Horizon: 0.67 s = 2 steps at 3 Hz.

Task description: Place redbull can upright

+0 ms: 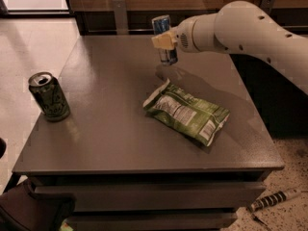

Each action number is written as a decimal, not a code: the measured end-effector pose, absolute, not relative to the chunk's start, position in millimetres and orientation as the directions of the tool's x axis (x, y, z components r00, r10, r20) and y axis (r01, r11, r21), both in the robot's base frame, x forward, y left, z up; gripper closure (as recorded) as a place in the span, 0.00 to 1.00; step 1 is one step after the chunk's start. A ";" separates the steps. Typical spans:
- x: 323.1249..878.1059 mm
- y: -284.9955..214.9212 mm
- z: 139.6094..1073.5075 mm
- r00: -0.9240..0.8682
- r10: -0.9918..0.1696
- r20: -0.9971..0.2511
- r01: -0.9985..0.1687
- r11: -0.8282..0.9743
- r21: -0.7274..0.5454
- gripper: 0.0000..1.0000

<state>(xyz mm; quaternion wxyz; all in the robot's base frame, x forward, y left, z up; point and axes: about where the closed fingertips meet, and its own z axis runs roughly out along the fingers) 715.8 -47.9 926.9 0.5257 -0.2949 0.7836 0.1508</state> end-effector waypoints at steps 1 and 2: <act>716.1 -50.4 917.3 -0.205 -0.278 -0.938 -0.651 0.755 -0.081 1.00; 717.8 -51.4 906.9 -0.145 -0.249 -0.958 -0.689 0.720 -0.083 1.00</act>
Offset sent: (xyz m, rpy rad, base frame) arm 0.0062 -0.0125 -0.0353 0.1460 -0.1644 0.1698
